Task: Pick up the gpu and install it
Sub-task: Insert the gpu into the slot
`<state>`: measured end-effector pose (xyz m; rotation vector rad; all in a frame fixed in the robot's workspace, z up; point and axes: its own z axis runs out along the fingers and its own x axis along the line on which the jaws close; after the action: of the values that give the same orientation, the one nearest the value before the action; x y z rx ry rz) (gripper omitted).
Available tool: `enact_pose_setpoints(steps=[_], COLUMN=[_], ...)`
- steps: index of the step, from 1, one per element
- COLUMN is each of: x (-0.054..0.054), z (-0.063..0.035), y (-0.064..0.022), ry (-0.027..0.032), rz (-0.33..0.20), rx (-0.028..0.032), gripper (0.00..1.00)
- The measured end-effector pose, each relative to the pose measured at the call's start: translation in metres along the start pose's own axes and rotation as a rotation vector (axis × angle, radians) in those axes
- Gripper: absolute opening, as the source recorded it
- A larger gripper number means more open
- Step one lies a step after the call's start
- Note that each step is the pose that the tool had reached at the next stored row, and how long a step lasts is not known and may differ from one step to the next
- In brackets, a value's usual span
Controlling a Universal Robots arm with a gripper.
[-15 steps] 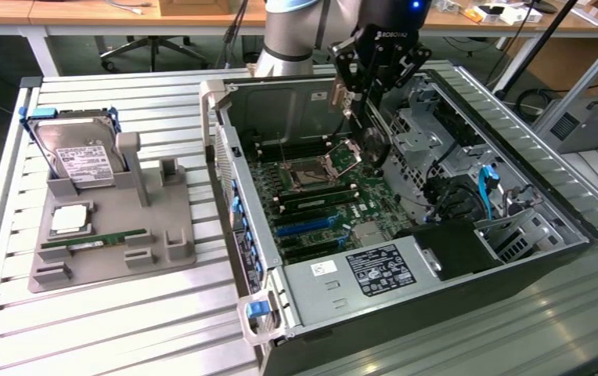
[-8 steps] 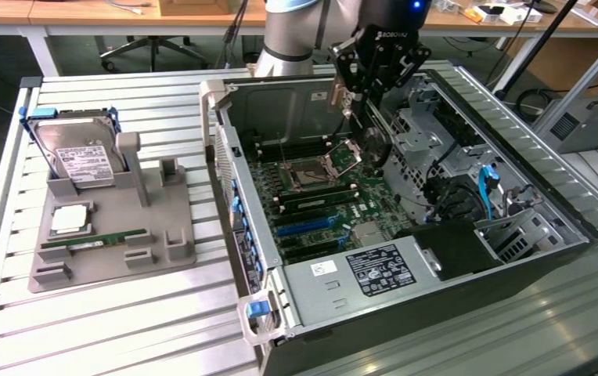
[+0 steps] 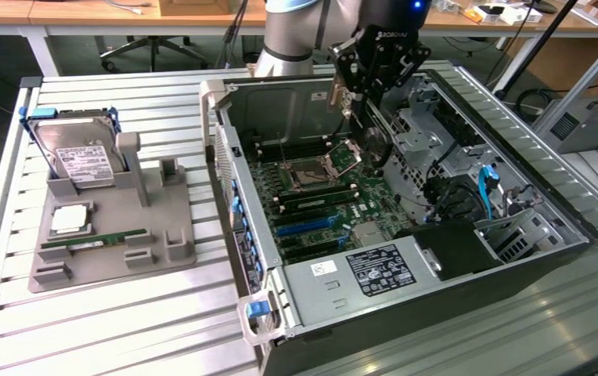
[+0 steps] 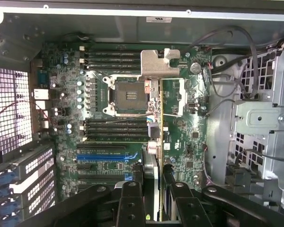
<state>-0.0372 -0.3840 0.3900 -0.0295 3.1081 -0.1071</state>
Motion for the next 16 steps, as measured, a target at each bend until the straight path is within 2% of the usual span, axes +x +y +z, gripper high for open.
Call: enact_pose_setpoints(steps=[16], x=[0.0], z=[0.0], y=[0.0], ry=[-0.0025], rz=[-0.036], rx=[-0.0011], gripper=[0.27])
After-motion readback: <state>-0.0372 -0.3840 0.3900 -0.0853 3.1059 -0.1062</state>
